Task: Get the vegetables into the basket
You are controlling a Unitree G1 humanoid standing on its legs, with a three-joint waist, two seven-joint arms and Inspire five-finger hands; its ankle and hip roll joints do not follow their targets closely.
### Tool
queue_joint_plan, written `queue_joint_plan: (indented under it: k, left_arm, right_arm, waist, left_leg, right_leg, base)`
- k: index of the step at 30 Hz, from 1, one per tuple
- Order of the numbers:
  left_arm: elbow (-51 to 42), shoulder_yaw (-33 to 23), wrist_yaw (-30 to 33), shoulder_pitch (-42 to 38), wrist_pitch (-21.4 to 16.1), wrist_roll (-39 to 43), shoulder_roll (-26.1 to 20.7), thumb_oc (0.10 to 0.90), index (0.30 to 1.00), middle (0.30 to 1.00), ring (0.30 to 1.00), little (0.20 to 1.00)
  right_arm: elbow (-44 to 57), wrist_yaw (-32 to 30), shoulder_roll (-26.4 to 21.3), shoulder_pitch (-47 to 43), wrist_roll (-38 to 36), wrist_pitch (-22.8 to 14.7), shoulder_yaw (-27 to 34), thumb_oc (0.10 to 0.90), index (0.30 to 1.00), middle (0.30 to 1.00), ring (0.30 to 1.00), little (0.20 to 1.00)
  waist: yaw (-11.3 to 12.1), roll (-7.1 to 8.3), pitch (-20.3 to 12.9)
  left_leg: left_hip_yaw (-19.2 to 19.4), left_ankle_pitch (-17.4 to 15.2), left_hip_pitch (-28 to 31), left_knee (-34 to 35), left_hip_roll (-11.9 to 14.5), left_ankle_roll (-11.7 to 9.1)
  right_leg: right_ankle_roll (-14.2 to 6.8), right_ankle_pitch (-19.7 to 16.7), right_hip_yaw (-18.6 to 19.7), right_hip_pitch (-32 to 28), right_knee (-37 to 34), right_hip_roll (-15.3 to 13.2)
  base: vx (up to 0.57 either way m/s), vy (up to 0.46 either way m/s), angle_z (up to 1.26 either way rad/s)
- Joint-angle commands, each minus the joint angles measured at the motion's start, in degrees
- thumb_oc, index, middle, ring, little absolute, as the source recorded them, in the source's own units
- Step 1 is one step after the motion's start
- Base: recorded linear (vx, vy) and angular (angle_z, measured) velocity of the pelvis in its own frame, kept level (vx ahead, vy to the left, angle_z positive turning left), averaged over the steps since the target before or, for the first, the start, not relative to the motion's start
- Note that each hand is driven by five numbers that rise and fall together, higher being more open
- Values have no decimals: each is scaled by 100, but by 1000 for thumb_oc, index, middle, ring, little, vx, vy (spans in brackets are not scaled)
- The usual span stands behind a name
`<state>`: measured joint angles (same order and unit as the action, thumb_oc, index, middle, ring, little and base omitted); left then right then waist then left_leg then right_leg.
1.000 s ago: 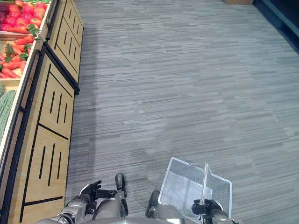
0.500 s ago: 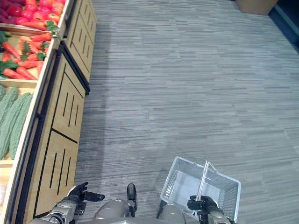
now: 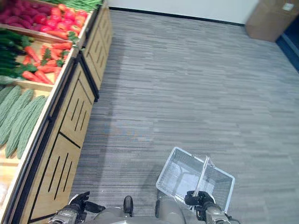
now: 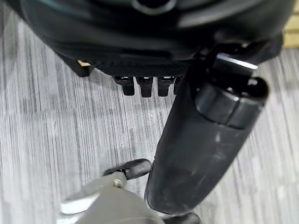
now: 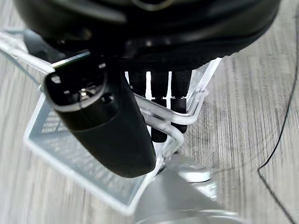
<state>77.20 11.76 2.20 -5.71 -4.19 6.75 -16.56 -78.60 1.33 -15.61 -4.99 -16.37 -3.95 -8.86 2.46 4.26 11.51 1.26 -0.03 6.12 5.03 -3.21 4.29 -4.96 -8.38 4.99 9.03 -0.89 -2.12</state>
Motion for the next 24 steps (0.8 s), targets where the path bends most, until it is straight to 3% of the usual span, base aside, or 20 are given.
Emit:
queue_joint_plan:
  k: [1, 5, 9, 10, 11, 13, 15, 18, 24]
  left_arm:
    - [92, -66, 14, -155, -54, 48, -61, 900, 1000, 1000, 1000, 1000]
    - [64, 15, 22, -222, -37, 136, 18, 900, 1000, 1000, 1000, 1000]
    - [43, 14, 5, -259, -30, 214, 54, 900, 1000, 1000, 1000, 1000]
    - [-9, 81, -8, -287, -28, 186, 97, 900, 1000, 1000, 1000, 1000]
    - [-9, 81, -8, -286, -27, 186, 98, 900, 1000, 1000, 1000, 1000]
    - [-144, 188, -12, -351, -16, 138, 128, 900, 1000, 1000, 1000, 1000]
    - [-210, 249, -72, -393, 7, 77, 173, 900, 1000, 1000, 1000, 1000]
    - [-159, 241, -100, -366, 9, 48, 162, 900, 1000, 1000, 1000, 1000]
    - [-273, 283, -163, -359, -12, -111, 57, 900, 1000, 1000, 1000, 1000]
  right_arm:
    - [-94, -13, -331, 200, 37, 44, -176, 400, 300, 300, 300, 300]
    - [-80, -39, -373, 205, 22, 14, -213, 400, 300, 300, 300, 300]
    - [-9, -31, -409, 241, 22, 0, -209, 400, 300, 300, 300, 300]
    - [9, -29, -476, 276, 46, -5, -162, 400, 300, 300, 300, 300]
    - [9, -28, -477, 275, 46, -5, -162, 400, 300, 300, 300, 300]
    - [43, -45, -576, 348, -31, -18, 10, 400, 300, 300, 300, 300]
    - [9, -62, -599, 398, -142, 11, 215, 400, 300, 300, 300, 300]
    - [-24, -56, -564, 397, -105, 39, 229, 400, 300, 300, 300, 300]
    - [-4, -41, -524, 264, 394, 113, -34, 400, 300, 300, 300, 300]
  waist:
    - [113, -64, 205]
    - [68, -67, 189]
    - [-31, -60, 236]
    - [-152, -86, 293]
    - [-163, -88, 300]
    - [-467, -193, 324]
    - [-650, -339, 225]
    - [-652, -353, 166]
    - [-381, -239, 138]
  left_leg:
    - [331, -467, -141, -370, 150, -226]
    - [-79, -384, -196, -434, 324, -426]
    - [-66, -416, -389, -758, 361, -511]
    - [518, -393, -472, -841, 444, -527]
    - [507, -398, -471, -851, 444, -527]
    - [1947, -251, -473, -619, 703, -609]
    - [2749, -211, -412, -485, 772, -664]
    - [2557, -381, -429, -608, 671, -574]
    - [2642, -682, -345, -626, 412, -272]
  right_leg:
    - [-247, 628, 126, 43, 635, 148]
    - [-19, 973, -381, -56, 801, 180]
    - [72, 1113, -724, -185, 803, 86]
    - [56, 1153, -1084, -383, 730, -97]
    - [55, 1154, -1095, -396, 724, -99]
    - [-56, 1244, -1585, -546, 776, -326]
    - [-105, 1344, -1960, -543, 952, -454]
    - [-148, 1345, -1941, -534, 1112, -536]
    - [-413, 815, -1781, -634, 1046, -838]
  base:
    - [122, -179, 52]
    - [187, -294, 55]
    - [106, -154, 91]
    - [19, -12, 113]
    - [15, 22, 150]
    - [-10, 114, 139]
    - [36, 269, 162]
    - [70, 274, 73]
    - [27, 348, -14]
